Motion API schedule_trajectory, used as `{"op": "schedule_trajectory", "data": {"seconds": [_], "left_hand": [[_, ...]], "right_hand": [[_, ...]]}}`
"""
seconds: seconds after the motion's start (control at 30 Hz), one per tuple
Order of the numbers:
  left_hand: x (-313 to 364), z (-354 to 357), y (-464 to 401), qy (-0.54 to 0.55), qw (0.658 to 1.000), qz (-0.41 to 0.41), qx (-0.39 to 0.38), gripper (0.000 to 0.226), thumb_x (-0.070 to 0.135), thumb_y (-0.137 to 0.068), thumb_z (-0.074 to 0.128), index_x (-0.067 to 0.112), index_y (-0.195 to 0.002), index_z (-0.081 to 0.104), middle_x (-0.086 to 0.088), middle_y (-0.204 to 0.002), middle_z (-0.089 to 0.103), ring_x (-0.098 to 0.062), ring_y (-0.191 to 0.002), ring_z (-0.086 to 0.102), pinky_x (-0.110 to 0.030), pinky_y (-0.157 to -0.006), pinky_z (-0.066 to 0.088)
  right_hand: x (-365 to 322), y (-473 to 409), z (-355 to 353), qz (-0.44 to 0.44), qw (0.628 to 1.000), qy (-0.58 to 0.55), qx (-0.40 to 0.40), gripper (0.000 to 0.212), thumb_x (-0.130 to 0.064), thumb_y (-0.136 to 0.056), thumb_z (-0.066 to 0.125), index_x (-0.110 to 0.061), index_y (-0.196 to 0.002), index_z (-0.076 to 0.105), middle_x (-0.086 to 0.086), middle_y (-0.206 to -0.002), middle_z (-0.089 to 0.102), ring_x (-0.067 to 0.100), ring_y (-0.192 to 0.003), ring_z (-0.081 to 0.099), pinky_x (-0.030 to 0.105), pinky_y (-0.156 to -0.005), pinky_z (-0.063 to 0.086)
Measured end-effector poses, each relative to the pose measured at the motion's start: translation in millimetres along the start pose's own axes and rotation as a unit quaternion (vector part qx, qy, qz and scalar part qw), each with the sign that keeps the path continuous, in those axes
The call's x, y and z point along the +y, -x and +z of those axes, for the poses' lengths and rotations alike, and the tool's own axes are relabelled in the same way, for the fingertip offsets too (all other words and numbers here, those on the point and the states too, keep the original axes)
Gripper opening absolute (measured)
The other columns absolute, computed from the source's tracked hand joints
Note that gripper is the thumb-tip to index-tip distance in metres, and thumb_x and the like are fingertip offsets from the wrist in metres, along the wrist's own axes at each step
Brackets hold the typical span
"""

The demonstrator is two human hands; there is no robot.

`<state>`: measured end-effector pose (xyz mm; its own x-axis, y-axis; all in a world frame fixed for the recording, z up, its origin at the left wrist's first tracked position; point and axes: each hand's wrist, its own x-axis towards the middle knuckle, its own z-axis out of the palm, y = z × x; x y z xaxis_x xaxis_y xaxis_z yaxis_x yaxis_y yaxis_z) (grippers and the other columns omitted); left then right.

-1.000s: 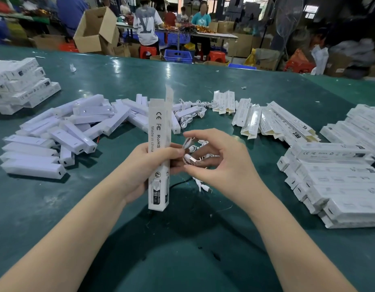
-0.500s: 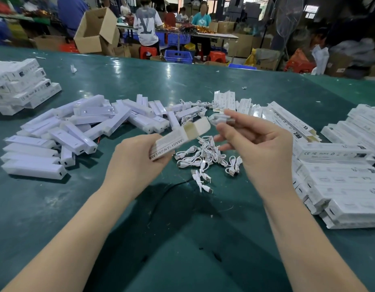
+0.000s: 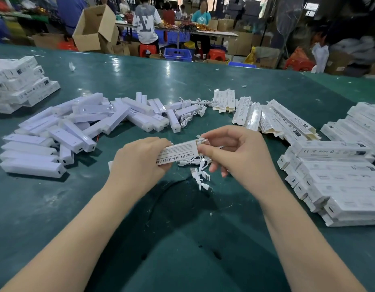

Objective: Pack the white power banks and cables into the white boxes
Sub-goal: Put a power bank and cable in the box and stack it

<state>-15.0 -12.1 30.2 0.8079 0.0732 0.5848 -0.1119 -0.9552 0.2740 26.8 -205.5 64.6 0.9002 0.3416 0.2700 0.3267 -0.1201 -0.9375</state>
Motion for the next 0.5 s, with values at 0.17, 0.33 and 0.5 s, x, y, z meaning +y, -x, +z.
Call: {"op": "schedule_trajectory", "data": {"seconds": [0.17,0.33,0.5], "left_hand": [[-2.3,1.3,0.7,0.006,1.000,-0.016,0.022,0.020,0.016,-0.072,0.076,0.022,-0.091,0.072,0.005,-0.075,0.065,-0.029,-0.070,0.060,-0.028,-0.059,0.039],[-1.3,1.2,-0.5,0.016,0.998,-0.053,0.019,0.008,0.019,-0.076,0.072,0.022,-0.078,0.065,0.011,-0.064,0.044,-0.023,-0.064,0.045,-0.030,-0.058,0.037],[-2.0,2.8,1.1,0.017,0.999,-0.033,0.021,0.013,0.017,-0.073,0.075,0.021,-0.084,0.069,0.013,-0.068,0.050,-0.018,-0.062,0.042,-0.028,-0.057,0.035]], "right_hand": [[3.0,2.0,10.0,-0.018,0.998,-0.044,0.040,0.009,-0.008,-0.081,0.077,-0.016,-0.081,0.072,-0.002,-0.075,0.075,0.013,-0.049,0.066,0.017,-0.038,0.038],[4.4,4.8,16.7,-0.047,0.995,-0.050,0.071,0.012,-0.011,-0.085,0.075,-0.021,-0.080,0.077,-0.010,-0.055,0.066,0.003,-0.039,0.050,0.009,-0.044,0.036],[8.4,5.2,18.1,-0.037,0.993,-0.076,0.082,0.004,-0.008,-0.085,0.074,-0.008,-0.082,0.076,0.004,-0.073,0.074,0.011,-0.043,0.055,0.012,-0.043,0.037]]}}
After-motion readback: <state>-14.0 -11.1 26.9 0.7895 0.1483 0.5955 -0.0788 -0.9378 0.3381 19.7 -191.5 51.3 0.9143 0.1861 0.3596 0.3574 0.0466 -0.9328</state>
